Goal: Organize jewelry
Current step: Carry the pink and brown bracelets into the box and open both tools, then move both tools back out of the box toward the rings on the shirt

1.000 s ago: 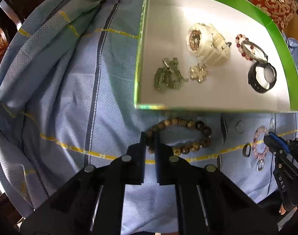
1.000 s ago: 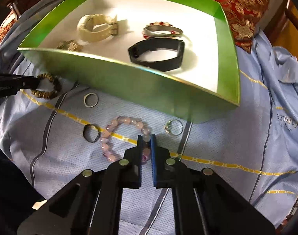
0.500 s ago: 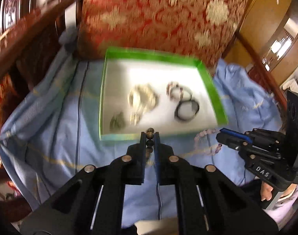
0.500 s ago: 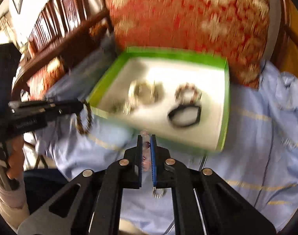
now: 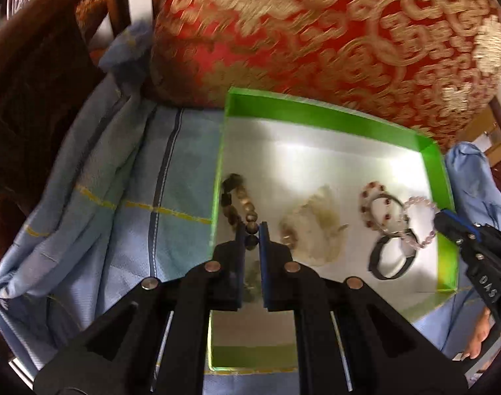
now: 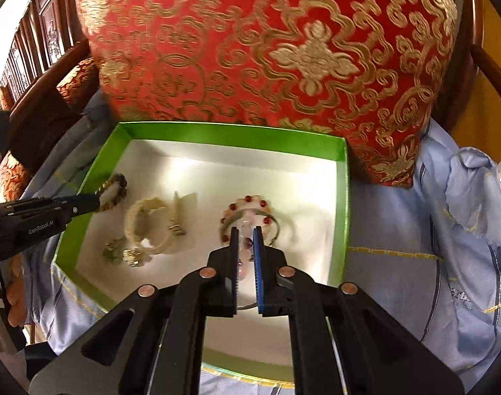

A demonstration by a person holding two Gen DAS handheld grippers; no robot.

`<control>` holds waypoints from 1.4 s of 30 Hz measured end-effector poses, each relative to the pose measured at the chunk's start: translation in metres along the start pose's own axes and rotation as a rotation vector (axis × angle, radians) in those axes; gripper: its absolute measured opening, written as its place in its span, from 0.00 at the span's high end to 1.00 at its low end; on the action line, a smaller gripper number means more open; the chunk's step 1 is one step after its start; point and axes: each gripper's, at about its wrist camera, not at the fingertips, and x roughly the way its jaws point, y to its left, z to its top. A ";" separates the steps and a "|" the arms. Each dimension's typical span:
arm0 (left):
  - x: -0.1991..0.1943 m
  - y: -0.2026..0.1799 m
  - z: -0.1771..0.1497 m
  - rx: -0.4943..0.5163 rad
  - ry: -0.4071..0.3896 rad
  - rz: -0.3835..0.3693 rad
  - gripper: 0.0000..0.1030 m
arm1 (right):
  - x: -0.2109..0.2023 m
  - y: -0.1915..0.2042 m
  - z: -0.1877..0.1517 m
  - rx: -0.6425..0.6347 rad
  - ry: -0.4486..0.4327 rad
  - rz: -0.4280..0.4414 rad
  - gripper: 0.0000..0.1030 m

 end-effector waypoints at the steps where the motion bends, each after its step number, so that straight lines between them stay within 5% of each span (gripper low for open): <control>1: 0.003 0.002 -0.002 -0.004 0.016 -0.015 0.90 | 0.000 -0.002 0.001 0.006 -0.001 0.002 0.69; 2: 0.003 0.002 -0.005 -0.002 0.023 -0.019 0.90 | -0.004 -0.005 -0.001 0.020 -0.003 0.008 0.57; 5: -0.013 -0.004 -0.017 0.040 0.003 -0.021 0.78 | -0.026 -0.012 -0.011 0.055 -0.017 0.068 0.57; 7: -0.033 -0.012 -0.029 0.072 -0.037 -0.017 0.61 | -0.049 -0.011 -0.024 0.053 -0.017 0.115 0.57; 12: -0.076 -0.048 -0.064 0.214 -0.060 -0.168 0.61 | -0.080 0.000 -0.067 -0.052 0.044 0.187 0.57; 15: -0.071 -0.072 -0.085 0.300 0.005 -0.242 0.67 | -0.064 0.001 -0.090 -0.064 0.110 0.137 0.57; 17: -0.052 -0.086 -0.095 0.330 0.071 -0.223 0.69 | -0.048 0.001 -0.097 -0.071 0.162 0.082 0.57; 24: 0.004 -0.097 -0.094 0.242 0.217 -0.173 0.63 | -0.003 -0.039 -0.099 0.191 0.266 0.036 0.58; 28: 0.015 -0.096 -0.091 0.208 0.222 -0.146 0.53 | 0.003 -0.032 -0.096 0.193 0.233 0.024 0.58; 42: 0.015 -0.090 -0.094 0.188 0.238 -0.147 0.45 | 0.023 -0.002 -0.100 0.084 0.252 -0.061 0.69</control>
